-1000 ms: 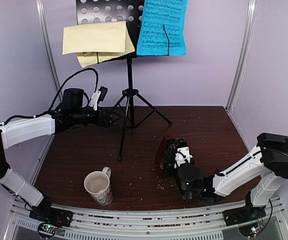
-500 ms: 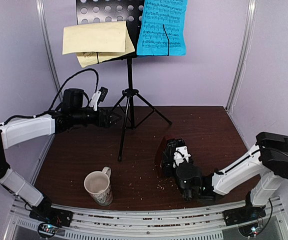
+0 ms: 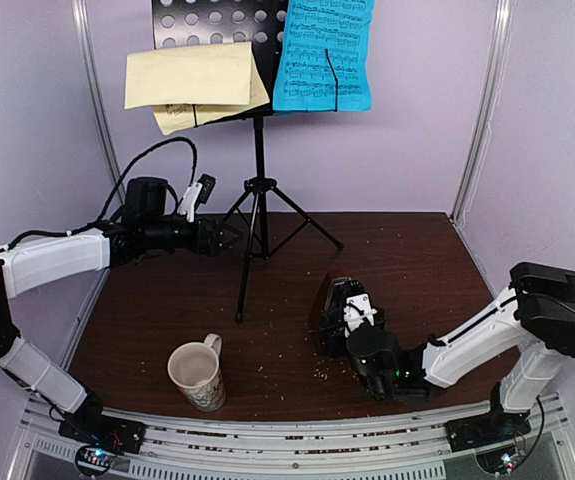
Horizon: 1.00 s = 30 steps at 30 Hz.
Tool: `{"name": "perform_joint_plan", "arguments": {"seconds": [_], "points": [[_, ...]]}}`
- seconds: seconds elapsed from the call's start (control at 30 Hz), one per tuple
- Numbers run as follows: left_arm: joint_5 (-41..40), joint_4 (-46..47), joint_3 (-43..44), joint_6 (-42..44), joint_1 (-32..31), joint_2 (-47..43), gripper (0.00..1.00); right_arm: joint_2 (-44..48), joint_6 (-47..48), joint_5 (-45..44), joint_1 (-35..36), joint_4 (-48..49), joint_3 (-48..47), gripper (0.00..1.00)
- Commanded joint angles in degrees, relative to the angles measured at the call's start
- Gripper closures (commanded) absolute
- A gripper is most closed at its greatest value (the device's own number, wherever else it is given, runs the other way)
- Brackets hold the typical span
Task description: Pack up the instrument practice props
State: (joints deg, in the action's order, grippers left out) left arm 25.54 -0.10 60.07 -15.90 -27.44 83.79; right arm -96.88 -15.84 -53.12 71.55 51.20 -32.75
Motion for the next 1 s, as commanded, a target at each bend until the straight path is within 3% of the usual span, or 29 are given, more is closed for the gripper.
{"name": "perform_joint_plan", "arguments": {"seconds": [0.0,0.17,0.3,0.43,0.6,0.73,0.83,0.97], "points": [[0.34,1.50,-0.39,0.96,0.00,-0.47,0.13,0.46,-0.05,0.34,-0.41,-1.34,-0.89,0.05],[-0.50,1.09,-0.30,1.84,-0.06,-0.92,0.12,3.91,2.11,0.86,-0.36,-2.35,0.31,0.00],[-1.84,0.77,-0.31,3.22,0.01,-2.16,0.10,12.52,3.72,5.43,-0.31,-4.37,5.29,0.00],[-5.25,0.51,-0.35,5.40,-0.03,-4.49,0.02,23.22,3.60,11.16,-0.27,-13.06,9.23,0.00],[-13.11,5.24,-3.99,6.04,-0.71,-11.29,0.02,35.61,1.28,11.29,-0.80,-22.89,12.94,0.00],[-19.52,6.84,-4.32,7.06,-7.82,-13.37,0.08,41.62,-3.18,14.79,-7.28,-27.11,14.72,0.00],[-22.17,14.06,-6.01,6.35,-15.32,-10.36,0.09,42.50,-6.16,20.03,-13.67,-25.84,16.01,0.00],[-11.59,23.32,-4.20,5.63,-20.73,-1.53,0.06,39.46,-9.69,25.89,-21.90,-25.54,15.28,0.00]]}}
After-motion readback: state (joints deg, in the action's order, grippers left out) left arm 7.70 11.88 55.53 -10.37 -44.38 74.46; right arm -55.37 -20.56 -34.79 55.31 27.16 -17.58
